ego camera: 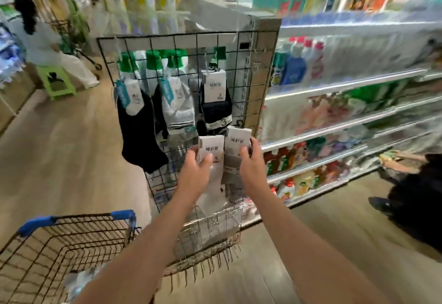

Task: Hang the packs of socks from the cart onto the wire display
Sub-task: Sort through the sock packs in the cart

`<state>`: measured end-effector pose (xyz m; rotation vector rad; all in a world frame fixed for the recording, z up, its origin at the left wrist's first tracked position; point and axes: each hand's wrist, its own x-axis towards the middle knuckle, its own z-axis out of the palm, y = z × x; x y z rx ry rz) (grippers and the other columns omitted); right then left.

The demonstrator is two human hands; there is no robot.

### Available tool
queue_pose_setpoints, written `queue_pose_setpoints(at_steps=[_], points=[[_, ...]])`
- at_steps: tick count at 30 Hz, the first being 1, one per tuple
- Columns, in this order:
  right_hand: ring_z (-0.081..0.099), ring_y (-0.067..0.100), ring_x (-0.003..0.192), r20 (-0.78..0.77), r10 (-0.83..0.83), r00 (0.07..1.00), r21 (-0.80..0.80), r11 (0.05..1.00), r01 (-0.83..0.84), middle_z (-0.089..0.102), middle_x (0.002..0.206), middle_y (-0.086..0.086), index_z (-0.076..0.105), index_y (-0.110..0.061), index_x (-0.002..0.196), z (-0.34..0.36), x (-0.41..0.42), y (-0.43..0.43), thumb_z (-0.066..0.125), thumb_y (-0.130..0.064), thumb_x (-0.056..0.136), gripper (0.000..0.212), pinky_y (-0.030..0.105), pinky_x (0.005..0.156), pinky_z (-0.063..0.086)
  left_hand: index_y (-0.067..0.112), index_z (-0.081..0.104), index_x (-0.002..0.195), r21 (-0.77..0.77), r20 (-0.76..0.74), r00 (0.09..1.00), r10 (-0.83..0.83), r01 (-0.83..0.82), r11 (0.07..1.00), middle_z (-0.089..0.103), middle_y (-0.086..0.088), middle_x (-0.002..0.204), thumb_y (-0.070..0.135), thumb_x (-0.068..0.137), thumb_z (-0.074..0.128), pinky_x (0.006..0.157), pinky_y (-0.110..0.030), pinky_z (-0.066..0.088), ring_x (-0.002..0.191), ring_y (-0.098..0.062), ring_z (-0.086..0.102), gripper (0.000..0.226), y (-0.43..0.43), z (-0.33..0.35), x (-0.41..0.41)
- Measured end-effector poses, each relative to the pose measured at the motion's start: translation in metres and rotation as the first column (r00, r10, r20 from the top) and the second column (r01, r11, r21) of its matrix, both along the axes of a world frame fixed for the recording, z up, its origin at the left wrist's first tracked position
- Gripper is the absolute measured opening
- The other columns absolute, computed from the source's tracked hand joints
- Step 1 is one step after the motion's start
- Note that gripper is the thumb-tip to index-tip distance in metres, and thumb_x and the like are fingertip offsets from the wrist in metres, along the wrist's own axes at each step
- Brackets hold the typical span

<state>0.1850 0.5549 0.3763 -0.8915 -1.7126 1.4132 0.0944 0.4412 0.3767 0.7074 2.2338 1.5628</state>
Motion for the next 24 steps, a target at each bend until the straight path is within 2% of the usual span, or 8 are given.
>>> queue_pose_setpoints(at_steps=[3,5,7,11,15,18,21,24], points=[[0.052,0.011,0.120,-0.045,-0.061,0.997,-0.028,0.998,0.059,0.053,0.133,-0.008,0.039,-0.030,0.148,0.022,-0.002,0.025,0.039,-0.026,0.107,0.041,0.032,0.102,0.045,0.021,0.040,0.140,0.024,-0.062,0.997,-0.047,0.048,0.999,0.056,0.005,0.120,0.042,0.102,0.051,0.093,-0.034,0.043,0.110,-0.018,0.054,0.045,0.028,0.020,-0.007],[0.059,0.008,0.104,-0.079,-0.098,0.992,-0.035,0.995,0.095,0.059,0.120,-0.005,0.044,-0.031,0.136,0.034,0.000,0.047,0.039,-0.026,0.107,0.030,0.024,0.082,0.050,0.023,0.043,0.130,0.040,-0.089,0.994,-0.068,0.072,0.997,0.054,0.014,0.106,0.036,0.103,0.052,0.082,-0.026,0.041,0.101,-0.012,0.053,0.031,0.051,0.032,-0.007],[0.057,0.002,0.095,-0.078,-0.101,0.992,-0.020,0.995,0.099,0.059,0.112,-0.007,0.044,-0.031,0.131,0.043,-0.002,0.061,0.039,-0.024,0.107,0.025,0.018,0.072,0.043,0.026,0.042,0.123,0.070,-0.083,0.993,-0.079,0.085,0.994,0.050,0.019,0.101,0.032,0.103,0.053,0.080,-0.022,0.037,0.098,-0.008,0.051,0.023,0.063,0.041,-0.009],[0.057,0.011,0.106,-0.084,-0.114,0.990,0.041,0.992,0.117,0.057,0.117,-0.006,0.045,-0.020,0.140,0.062,-0.010,0.102,0.039,-0.019,0.107,0.033,0.019,0.077,0.042,0.016,0.039,0.145,0.095,-0.111,0.992,-0.062,0.073,0.993,0.048,0.007,0.125,0.034,0.103,0.053,0.092,-0.025,0.033,0.115,-0.008,0.045,0.048,0.101,0.057,-0.016],[0.057,-0.001,0.102,-0.095,-0.100,0.990,0.027,0.994,0.103,0.056,0.114,-0.011,0.045,-0.018,0.140,0.079,-0.025,0.139,0.039,-0.016,0.107,0.034,0.012,0.077,0.045,0.018,0.034,0.151,0.102,-0.089,0.995,-0.034,0.043,0.994,0.048,0.001,0.144,0.040,0.101,0.054,0.098,-0.027,0.033,0.127,-0.013,0.045,0.058,0.131,0.066,-0.029],[0.058,0.014,0.117,-0.133,-0.088,0.987,0.005,0.996,0.090,0.058,0.129,-0.003,0.043,-0.019,0.145,0.087,-0.035,0.158,0.040,-0.017,0.106,0.039,0.032,0.094,0.052,0.019,0.038,0.149,0.134,-0.072,0.997,-0.016,0.025,0.991,0.051,0.006,0.138,0.041,0.100,0.057,0.099,-0.029,0.036,0.125,-0.011,0.046,0.057,0.146,0.070,-0.040],[0.057,0.010,0.113,-0.145,-0.031,0.989,0.021,0.999,0.035,0.055,0.126,-0.007,0.042,-0.022,0.145,0.098,-0.043,0.169,0.040,-0.016,0.106,0.039,0.027,0.089,0.052,0.016,0.045,0.144,0.143,-0.053,0.999,0.002,0.005,0.990,0.058,0.004,0.134,0.047,0.097,0.058,0.102,-0.037,0.045,0.124,-0.018,0.054,0.058,0.156,0.071,-0.048],[0.059,0.009,0.110,-0.156,0.008,0.988,0.064,0.998,0.002,0.057,0.125,-0.006,0.045,-0.023,0.142,0.104,-0.051,0.174,0.041,-0.015,0.106,0.037,0.031,0.091,0.056,0.015,0.051,0.131,0.127,-0.066,0.998,0.002,0.006,0.992,0.062,0.004,0.118,0.043,0.099,0.057,0.084,-0.032,0.045,0.109,-0.017,0.059,0.043,0.161,0.072,-0.050]])
